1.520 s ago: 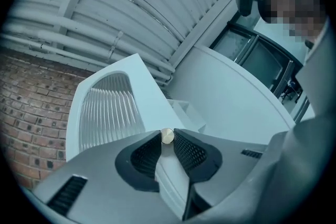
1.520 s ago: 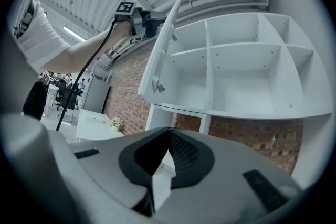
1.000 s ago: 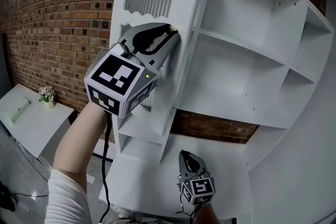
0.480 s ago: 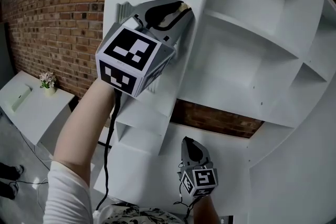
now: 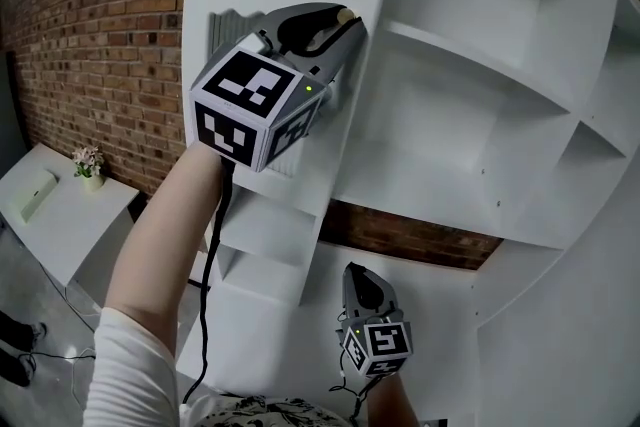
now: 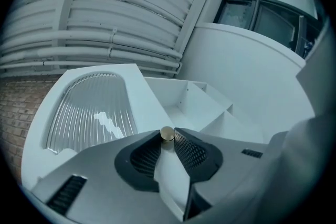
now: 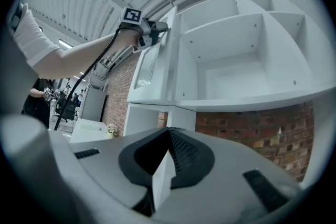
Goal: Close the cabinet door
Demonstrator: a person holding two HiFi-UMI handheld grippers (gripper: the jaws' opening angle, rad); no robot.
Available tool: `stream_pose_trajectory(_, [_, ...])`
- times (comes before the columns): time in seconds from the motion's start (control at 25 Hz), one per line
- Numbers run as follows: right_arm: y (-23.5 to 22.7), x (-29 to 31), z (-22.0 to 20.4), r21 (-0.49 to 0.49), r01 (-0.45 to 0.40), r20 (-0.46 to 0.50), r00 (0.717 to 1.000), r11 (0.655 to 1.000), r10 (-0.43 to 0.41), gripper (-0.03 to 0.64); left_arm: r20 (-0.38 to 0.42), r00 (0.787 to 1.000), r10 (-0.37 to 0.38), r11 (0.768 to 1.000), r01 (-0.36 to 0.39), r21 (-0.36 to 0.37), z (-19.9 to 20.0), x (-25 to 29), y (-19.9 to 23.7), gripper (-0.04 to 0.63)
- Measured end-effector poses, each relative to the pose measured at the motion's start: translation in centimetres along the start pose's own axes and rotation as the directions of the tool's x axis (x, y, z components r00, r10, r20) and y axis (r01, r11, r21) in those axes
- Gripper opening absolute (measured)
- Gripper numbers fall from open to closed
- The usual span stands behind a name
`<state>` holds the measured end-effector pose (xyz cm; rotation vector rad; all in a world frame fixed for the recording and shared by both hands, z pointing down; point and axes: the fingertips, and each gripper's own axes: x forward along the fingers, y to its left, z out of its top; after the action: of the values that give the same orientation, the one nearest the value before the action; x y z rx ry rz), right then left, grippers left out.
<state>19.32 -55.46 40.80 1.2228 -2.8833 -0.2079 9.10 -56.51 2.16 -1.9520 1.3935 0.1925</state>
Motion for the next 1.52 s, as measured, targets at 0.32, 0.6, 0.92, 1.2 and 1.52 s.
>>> stream_pose_trajectory(0.32, [-1.4, 1.7, -0.8, -0.024, -0.009, -0.007, 1.000, 1.000, 0.008, 0.008, -0.014, 0.999, 0.033, 0.998, -0.032, 0.059, -1.5, 1.9, 0.1, 0.095])
stream_pose_trajectory(0.6, [-2.5, 1.9, -1.7, -0.018, 0.007, -0.024, 1.000, 1.000, -0.008, 0.008, -0.021, 0.998, 0.060, 0.996, -0.059, 0.060, -2.8, 2.9, 0.6, 0.095])
stream_pose_trajectory(0.92, [-3.8, 1.2, -1.4, -0.039, 0.045, -0.039, 0.998, 0.998, -0.046, 0.008, 0.028, 0.996, 0.081, 0.995, -0.083, 0.058, -2.7, 3.0, 0.7, 0.095])
stream_pose_trajectory(1.2, [-2.6, 0.0, -2.2, -0.039, 0.065, -0.067, 0.995, 0.997, -0.068, 0.008, 0.040, 0.999, -0.007, 0.998, 0.009, -0.055, -2.8, 2.4, 0.5, 0.101])
stream_pose_trajectory(1.52, [-0.6, -0.5, -0.8, -0.049, 0.094, -0.050, 0.994, 0.994, -0.096, 0.008, 0.087, 0.995, 0.045, 0.994, -0.036, -0.101, -3.8, -4.1, 2.2, 0.012])
